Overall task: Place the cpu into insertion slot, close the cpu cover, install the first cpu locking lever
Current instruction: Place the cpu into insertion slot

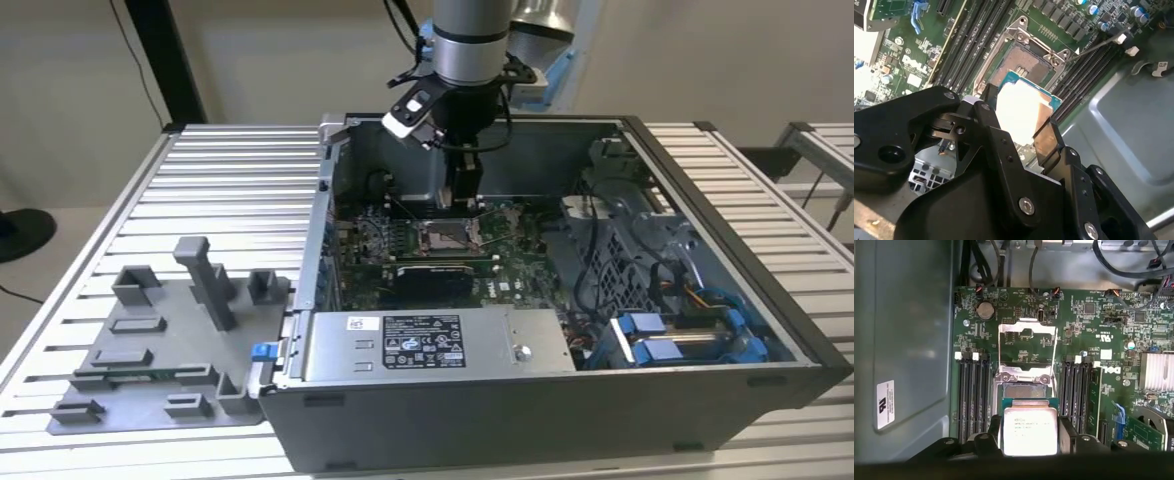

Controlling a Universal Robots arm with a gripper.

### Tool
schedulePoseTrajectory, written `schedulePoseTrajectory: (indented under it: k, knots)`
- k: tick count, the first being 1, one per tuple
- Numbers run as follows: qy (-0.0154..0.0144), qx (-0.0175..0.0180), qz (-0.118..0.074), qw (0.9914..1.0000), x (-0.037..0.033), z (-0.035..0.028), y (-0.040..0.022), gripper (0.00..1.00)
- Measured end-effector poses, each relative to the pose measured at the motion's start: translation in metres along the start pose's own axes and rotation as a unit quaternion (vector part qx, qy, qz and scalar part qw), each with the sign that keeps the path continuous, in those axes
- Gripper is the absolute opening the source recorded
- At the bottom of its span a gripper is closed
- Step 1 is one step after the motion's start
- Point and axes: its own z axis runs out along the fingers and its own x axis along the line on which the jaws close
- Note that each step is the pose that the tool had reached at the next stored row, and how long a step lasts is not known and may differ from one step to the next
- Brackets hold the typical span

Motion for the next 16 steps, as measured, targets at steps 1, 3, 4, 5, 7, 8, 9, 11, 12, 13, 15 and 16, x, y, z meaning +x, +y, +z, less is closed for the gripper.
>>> schedulePoseTrajectory:
  k: [1, 3, 4, 5, 7, 8, 9, 11, 12, 13, 15, 16]
  knots:
    - [-0.0001, 0.0, 0.001, 1.0, 0.0001, 0.0018, -0.0006, 0.0]
    - [-0.0001, 0.0, 0.003, 1.0, 0.0, 0.0055, -0.0008, 0.0]
    - [-0.0001, -0.0001, 0.003, 0.99999, 0.0, 0.0073, -0.0009, 0.0]
    - [-0.0001, -0.0001, 0.004, 0.99999, 0.0003, 0.0092, -0.0011, 0.0]
    - [-0.0003, -0.0002, 0.006, 0.99998, 0.0007, 0.0127, -0.0013, 0.0]
    - [-0.0003, -0.0002, 0.007, 0.99997, 0.001, 0.0145, -0.0015, 0.0]
    - [-0.0003, -0.0002, 0.008, 0.99997, 0.0012, 0.0164, -0.0015, 0.0]
    - [-0.0003, -0.0003, 0.009, 0.99996, 0.0012, 0.02, -0.0016, 0.0]
    - [-0.0004, -0.0003, 0.01, 0.99995, 0.0011, 0.0217, -0.0017, 0.0]
    - [-0.0003, -0.0003, 0.011, 0.99994, 0.0011, 0.0236, -0.0017, 0.0]
    - [-0.0004, -0.0004, 0.012, 0.99992, 0.0011, 0.0273, -0.0019, 0.0]
    - [-0.0005, -0.0004, 0.013, 0.99991, 0.0011, 0.0291, -0.002, 0.0]
